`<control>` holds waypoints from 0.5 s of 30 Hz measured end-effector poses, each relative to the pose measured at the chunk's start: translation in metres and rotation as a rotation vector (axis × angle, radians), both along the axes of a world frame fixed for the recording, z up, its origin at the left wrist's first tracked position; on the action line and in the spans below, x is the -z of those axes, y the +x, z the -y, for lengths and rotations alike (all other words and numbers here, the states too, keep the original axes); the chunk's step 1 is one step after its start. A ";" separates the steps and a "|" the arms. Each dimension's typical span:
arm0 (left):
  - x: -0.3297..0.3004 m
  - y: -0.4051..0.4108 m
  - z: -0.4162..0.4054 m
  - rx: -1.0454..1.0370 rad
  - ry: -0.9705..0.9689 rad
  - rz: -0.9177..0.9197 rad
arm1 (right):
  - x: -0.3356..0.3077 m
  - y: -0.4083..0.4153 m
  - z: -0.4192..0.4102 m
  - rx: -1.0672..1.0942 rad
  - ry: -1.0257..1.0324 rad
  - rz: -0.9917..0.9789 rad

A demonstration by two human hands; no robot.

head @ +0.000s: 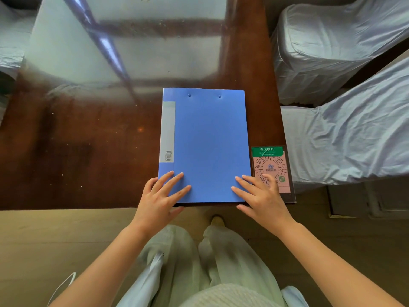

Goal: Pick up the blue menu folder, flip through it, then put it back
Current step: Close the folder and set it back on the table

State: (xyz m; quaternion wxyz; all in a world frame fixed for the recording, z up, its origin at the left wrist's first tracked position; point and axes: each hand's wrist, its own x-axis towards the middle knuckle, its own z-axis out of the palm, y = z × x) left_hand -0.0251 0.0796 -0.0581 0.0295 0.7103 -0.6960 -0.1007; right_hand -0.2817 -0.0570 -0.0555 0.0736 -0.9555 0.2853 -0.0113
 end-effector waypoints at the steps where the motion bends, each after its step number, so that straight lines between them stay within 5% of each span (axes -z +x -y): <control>1: 0.001 0.000 0.000 0.000 -0.001 -0.001 | 0.000 -0.001 0.000 -0.003 -0.003 0.008; 15: 0.002 -0.003 -0.002 0.006 -0.056 -0.017 | 0.002 -0.007 0.003 -0.012 0.010 0.098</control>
